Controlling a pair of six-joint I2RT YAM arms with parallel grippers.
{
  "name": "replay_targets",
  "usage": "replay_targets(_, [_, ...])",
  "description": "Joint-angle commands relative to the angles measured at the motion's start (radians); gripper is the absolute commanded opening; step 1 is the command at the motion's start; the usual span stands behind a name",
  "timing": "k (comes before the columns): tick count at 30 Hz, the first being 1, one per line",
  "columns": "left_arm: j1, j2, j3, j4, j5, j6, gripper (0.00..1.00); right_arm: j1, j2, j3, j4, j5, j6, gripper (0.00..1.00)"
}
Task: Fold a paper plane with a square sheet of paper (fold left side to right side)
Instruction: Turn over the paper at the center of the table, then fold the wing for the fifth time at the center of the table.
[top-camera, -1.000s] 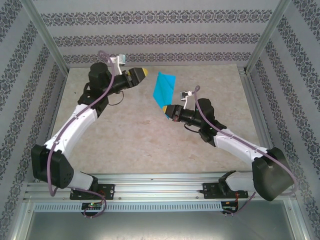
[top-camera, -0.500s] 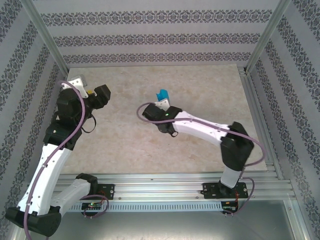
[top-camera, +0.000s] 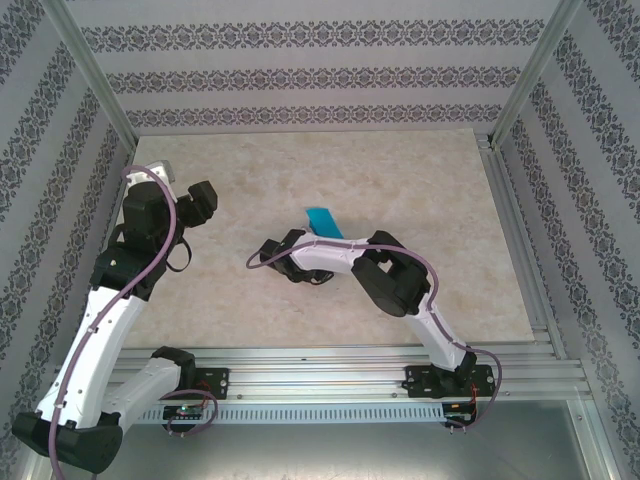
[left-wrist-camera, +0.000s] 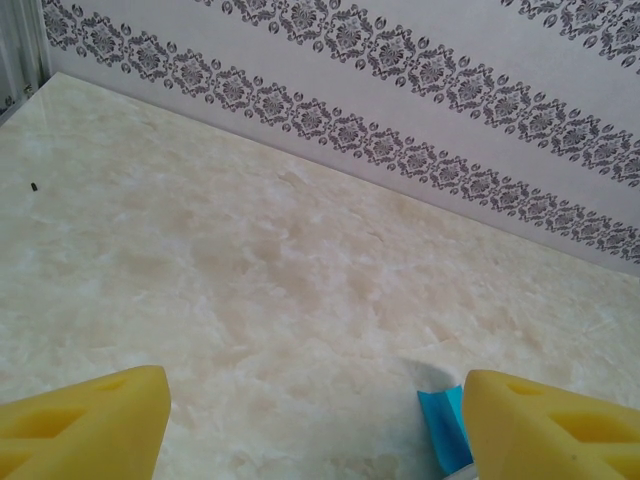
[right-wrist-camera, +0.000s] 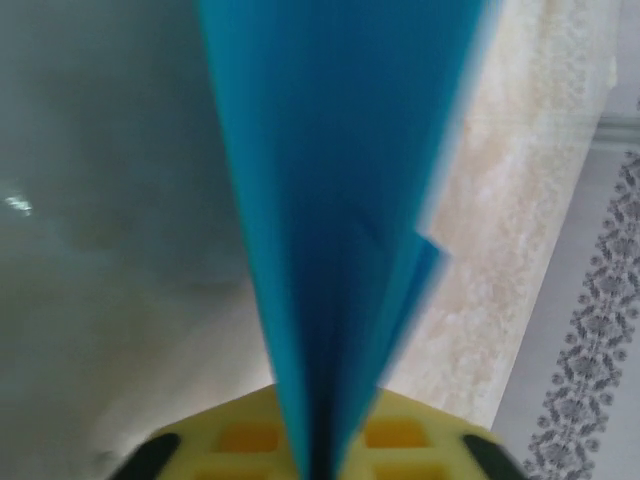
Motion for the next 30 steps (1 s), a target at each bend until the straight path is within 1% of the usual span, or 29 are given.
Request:
replay_targets(1, [0.014, 0.015, -0.003, -0.013, 0.026, 0.029, 0.78, 0.029, 0.002, 0.036, -0.015, -0.096, -0.033, 0.26])
replay_targets(2, [0.015, 0.02, -0.002, -0.011, 0.037, 0.032, 0.78, 0.038, -0.016, 0.034, -0.005, -0.127, -0.038, 0.32])
replay_targets(4, [0.015, 0.043, 0.005, -0.013, 0.071, 0.037, 0.79, 0.064, -0.093, 0.011, 0.03, -0.198, -0.053, 0.49])
replay_targets(5, [0.015, 0.054, 0.011, -0.015, 0.089, 0.04, 0.8, 0.073, -0.136, -0.004, 0.05, -0.233, -0.058, 0.54])
replay_targets(7, [0.016, 0.081, 0.012, -0.009, 0.142, 0.033, 0.82, 0.084, -0.256, -0.058, 0.111, -0.342, -0.066, 0.64])
replay_targets(8, [0.017, 0.093, 0.007, 0.001, 0.166, 0.024, 0.83, 0.086, -0.313, -0.087, 0.137, -0.383, -0.065, 0.67])
replay_targets(10, [0.019, 0.121, -0.026, 0.061, 0.254, -0.014, 0.83, 0.08, -0.449, -0.163, 0.201, -0.455, -0.061, 0.72])
replay_targets(12, [0.018, 0.156, -0.073, 0.145, 0.358, -0.064, 0.82, 0.056, -0.569, -0.227, 0.247, -0.501, -0.045, 0.73])
replay_targets(14, [0.017, 0.205, -0.116, 0.248, 0.469, -0.115, 0.81, 0.006, -0.683, -0.301, 0.311, -0.562, -0.032, 0.74])
replay_targets(16, [0.01, 0.279, -0.152, 0.354, 0.573, -0.166, 0.8, -0.073, -0.803, -0.404, 0.423, -0.639, -0.025, 0.73])
replay_targets(18, [-0.014, 0.358, -0.166, 0.434, 0.644, -0.189, 0.8, -0.172, -0.899, -0.51, 0.559, -0.75, -0.011, 0.74])
replay_targets(21, [-0.072, 0.48, -0.173, 0.525, 0.687, -0.225, 0.79, -0.33, -1.011, -0.675, 0.789, -0.942, 0.033, 0.73])
replay_targets(22, [-0.091, 0.521, -0.173, 0.552, 0.689, -0.233, 0.79, -0.38, -1.034, -0.727, 0.866, -1.011, 0.053, 0.73])
replay_targets(24, [-0.124, 0.599, -0.168, 0.596, 0.691, -0.244, 0.79, -0.458, -1.059, -0.81, 0.976, -1.104, 0.087, 0.73])
replay_targets(28, [-0.163, 0.75, -0.133, 0.668, 0.706, -0.263, 0.77, -0.585, -1.064, -0.933, 1.14, -1.253, 0.143, 0.72])
replay_targets(30, [-0.176, 0.827, -0.102, 0.686, 0.722, -0.267, 0.75, -0.632, -1.058, -0.972, 1.182, -1.297, 0.165, 0.72])
